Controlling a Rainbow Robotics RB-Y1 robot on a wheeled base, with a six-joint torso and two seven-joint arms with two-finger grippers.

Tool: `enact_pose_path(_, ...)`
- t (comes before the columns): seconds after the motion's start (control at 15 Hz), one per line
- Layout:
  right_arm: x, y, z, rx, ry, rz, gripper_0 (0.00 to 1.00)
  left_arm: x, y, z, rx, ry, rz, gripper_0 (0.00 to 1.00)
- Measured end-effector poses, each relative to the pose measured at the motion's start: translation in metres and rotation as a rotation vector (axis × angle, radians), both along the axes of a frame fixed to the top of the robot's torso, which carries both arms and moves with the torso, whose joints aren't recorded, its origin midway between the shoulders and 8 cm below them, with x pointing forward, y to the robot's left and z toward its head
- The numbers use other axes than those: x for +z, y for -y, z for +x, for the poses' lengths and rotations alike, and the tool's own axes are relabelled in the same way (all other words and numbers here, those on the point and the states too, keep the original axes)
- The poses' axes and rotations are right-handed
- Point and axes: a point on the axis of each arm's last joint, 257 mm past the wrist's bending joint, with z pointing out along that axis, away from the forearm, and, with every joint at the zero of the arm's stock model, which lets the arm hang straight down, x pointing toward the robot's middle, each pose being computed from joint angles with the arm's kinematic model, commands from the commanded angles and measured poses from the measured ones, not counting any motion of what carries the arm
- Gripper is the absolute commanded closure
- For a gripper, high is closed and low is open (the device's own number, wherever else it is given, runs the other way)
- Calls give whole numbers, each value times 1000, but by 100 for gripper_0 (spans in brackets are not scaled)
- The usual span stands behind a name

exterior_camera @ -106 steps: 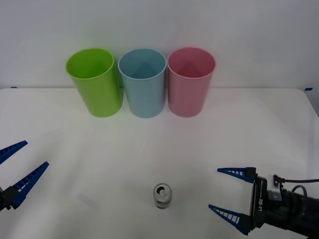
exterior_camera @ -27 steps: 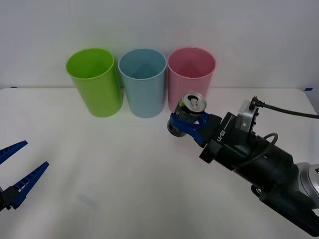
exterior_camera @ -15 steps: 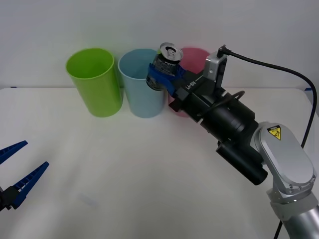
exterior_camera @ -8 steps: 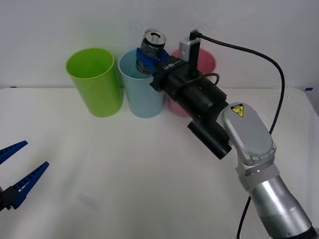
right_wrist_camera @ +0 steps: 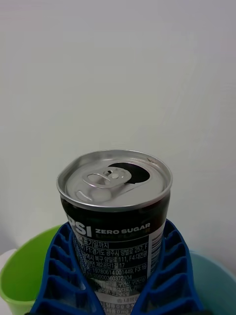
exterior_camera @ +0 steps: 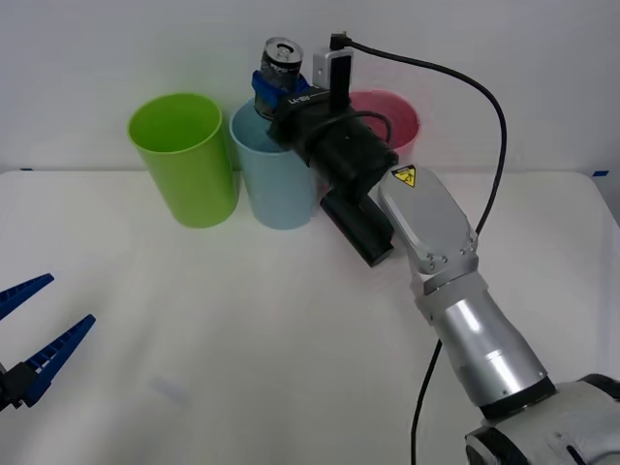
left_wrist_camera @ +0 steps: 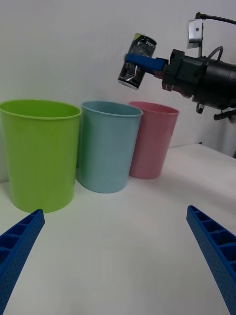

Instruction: Grasp the object on the table and drop it into the matching bin: aluminum can to the light blue bin, PET bottle to the pink bin.

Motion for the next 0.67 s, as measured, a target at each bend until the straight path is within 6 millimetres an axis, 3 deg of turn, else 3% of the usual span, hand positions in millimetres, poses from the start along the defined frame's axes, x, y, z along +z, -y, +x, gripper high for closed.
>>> enact_pose_path(0.33,-4,3,30,-58,-14,-57,100,0,0,0,0,0,0,0)
enact_pose_path(0.67,-8,7,37,-85,-15,-80,100,0,0,0,0,0,0,0)
